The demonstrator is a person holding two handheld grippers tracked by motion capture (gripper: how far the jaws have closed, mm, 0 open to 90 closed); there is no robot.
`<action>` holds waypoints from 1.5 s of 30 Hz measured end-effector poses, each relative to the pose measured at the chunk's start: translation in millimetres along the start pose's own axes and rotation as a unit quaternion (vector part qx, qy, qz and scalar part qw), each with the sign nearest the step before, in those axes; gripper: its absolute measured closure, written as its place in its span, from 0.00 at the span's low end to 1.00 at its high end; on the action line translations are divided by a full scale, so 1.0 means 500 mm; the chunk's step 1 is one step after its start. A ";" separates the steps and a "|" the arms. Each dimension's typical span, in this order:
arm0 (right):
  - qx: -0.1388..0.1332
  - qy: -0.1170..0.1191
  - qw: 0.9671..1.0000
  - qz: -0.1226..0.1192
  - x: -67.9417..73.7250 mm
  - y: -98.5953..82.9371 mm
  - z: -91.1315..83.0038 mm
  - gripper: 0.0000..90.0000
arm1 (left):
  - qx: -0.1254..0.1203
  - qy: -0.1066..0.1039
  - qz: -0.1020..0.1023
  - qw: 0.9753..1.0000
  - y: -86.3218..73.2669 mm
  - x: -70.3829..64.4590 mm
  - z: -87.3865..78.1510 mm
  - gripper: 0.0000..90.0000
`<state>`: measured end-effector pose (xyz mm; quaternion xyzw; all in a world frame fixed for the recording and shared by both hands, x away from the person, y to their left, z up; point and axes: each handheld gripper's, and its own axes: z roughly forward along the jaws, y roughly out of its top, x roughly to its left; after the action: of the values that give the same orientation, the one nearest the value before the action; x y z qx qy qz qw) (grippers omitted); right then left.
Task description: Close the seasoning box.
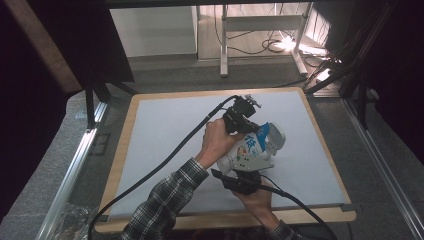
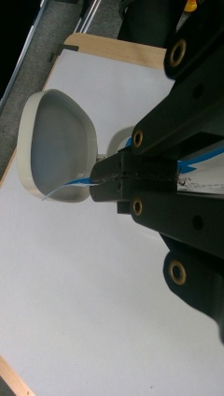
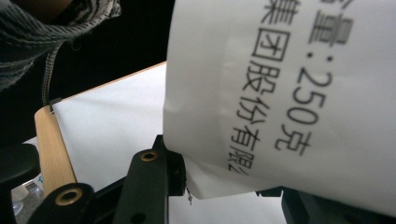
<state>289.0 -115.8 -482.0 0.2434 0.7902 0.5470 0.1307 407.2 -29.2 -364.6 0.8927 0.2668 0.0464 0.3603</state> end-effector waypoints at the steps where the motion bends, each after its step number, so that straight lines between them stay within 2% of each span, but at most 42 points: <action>1: 0.001 0.001 1.000 0.002 0.000 0.000 0.000 0.70 | 0.000 0.000 0.001 1.000 -0.001 0.000 -0.001 1.00; 8: 0.007 0.003 1.000 0.004 0.001 -0.009 0.007 0.68 | -0.015 -0.011 0.004 1.000 -0.011 -0.001 -0.005 1.00; 23: 0.030 0.000 1.000 0.008 -0.007 -0.026 0.017 0.65 | -0.028 -0.017 0.019 0.999 -0.021 -0.011 -0.016 1.00; 29: 0.038 0.000 0.999 0.011 -0.012 -0.031 0.017 0.65 | -0.042 -0.032 0.006 0.999 -0.036 0.000 -0.025 1.00; 36: 0.049 0.001 0.999 0.008 -0.016 -0.036 0.019 0.64 | -0.054 -0.027 0.003 0.998 -0.051 0.005 -0.039 1.00; 45: 0.062 0.000 0.998 0.010 -0.020 -0.044 0.021 0.63 | -0.061 -0.037 -0.003 0.997 -0.063 0.012 -0.054 1.00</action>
<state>297.0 -118.9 -506.7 0.2587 0.8200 0.4985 0.1102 391.1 9.1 -366.4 0.8694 0.2524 0.0282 0.4239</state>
